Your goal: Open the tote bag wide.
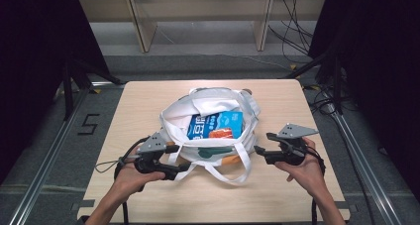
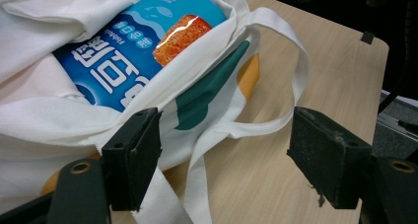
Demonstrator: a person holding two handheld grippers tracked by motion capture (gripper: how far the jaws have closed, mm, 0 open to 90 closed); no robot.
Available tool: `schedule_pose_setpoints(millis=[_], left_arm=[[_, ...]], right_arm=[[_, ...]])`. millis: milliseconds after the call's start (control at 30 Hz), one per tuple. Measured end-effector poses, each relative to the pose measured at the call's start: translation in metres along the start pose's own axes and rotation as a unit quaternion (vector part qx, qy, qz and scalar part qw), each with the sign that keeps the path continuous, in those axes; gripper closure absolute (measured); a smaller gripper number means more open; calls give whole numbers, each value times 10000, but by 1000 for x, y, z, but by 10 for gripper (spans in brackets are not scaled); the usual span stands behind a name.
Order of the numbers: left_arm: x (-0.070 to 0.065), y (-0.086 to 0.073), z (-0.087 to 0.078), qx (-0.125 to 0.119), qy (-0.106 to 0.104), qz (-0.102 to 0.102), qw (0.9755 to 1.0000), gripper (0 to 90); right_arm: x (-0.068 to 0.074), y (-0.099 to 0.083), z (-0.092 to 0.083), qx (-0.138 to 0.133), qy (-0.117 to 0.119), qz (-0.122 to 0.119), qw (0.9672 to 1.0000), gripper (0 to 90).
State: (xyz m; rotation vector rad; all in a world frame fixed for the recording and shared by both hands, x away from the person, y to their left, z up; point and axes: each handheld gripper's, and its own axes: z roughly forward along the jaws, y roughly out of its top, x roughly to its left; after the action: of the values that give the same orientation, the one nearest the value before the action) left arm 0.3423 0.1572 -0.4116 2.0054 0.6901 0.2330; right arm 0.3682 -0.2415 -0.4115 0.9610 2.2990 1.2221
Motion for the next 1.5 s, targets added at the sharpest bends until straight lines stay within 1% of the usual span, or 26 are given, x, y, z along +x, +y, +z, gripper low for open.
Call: schedule_pose_setpoints(millis=[133,267,333,367,400,500,533,600,633,667,700,800,833,900,933,967,1033,1100,1167,1200,1267,1300,1400,1433,1467,1500], left_arm=[[-5,-3,-3,-82,44,-9,10000,274],[-10,-10,-5,-77,13,6,10000,265],[-12,-13,-7,-119,6,48,9999,262],[-12,-15,-8,-135,-14,89,9999,262],[-15,-16,-9,-184,-3,-3,9998,262],[-17,-18,-13,-199,-16,78,9998,261],[-18,-19,-14,-227,-49,13,9997,261],[-20,-22,-15,-213,-18,31,9998,260],[-21,-23,-15,-198,-40,38,9998,260],[-22,-25,-15,-193,-31,-16,9998,260],[-22,-27,-14,-215,-60,-13,9997,259],[-25,-35,-12,-144,-70,-26,9999,253],[-27,-38,-11,-151,-52,-90,9998,251],[-28,-42,-11,-132,-45,-56,9999,251],[-29,-44,-11,-151,-7,7,9999,251],[-29,-46,-11,-180,11,-14,9998,251],[-29,-49,-11,-217,18,-68,9997,249],[-31,-52,-11,-257,11,-59,9997,248],[-34,-55,-11,-311,31,-74,9995,246],[-35,-57,-11,-316,45,-61,9995,245],[-35,-59,-11,-275,34,-11,9996,238],[-35,-60,-10,-265,55,8,9996,234],[-38,-65,-9,-292,75,33,9995,234],[-38,-67,-9,-221,126,37,9997,234],[-38,-68,-8,-230,92,56,9997,234],[-39,-70,-8,-218,104,32,9997,234]], right_arm=[[2,-4,0,-64,-16,-26,10000,340],[8,-10,-1,20,98,107,9999,336],[6,-13,-1,-53,33,-66,10000,328],[10,-15,-3,56,87,145,9998,326],[8,-16,-3,-37,58,3,10000,325],[11,-21,-4,-16,23,88,10000,292],[12,-23,-5,-13,-13,115,9999,292],[13,-26,-5,-8,26,37,10000,292],[13,-27,-6,7,-15,27,10000,292],[16,-29,-7,16,4,150,9999,292],[15,-30,-7,-9,-21,57,10000,292],[18,-35,-9,15,19,117,9999,291],[19,-37,-10,38,28,101,9999,290],[19,-40,-10,29,27,51,10000,289],[22,-42,-10,44,3,142,9999,289],[20,-44,-11,27,-19,53,10000,289],[21,-47,-11,63,43,60,10000,289],[25,-51,-12,92,16,214,9997,289],[23,-54,-12,86,67,102,9999,289],[26,-56,-13,139,47,210,9997,289],[24,-59,-13,19,34,49,10000,289],[26,-61,-14,82,26,140,9999,287],[28,-65,-15,73,10,116,9999,284],[30,-67,-15,96,31,192,9998,283],[29,-68,-15,75,21,47,10000,283],[30,-69,-15,116,49,86,9999,283]])
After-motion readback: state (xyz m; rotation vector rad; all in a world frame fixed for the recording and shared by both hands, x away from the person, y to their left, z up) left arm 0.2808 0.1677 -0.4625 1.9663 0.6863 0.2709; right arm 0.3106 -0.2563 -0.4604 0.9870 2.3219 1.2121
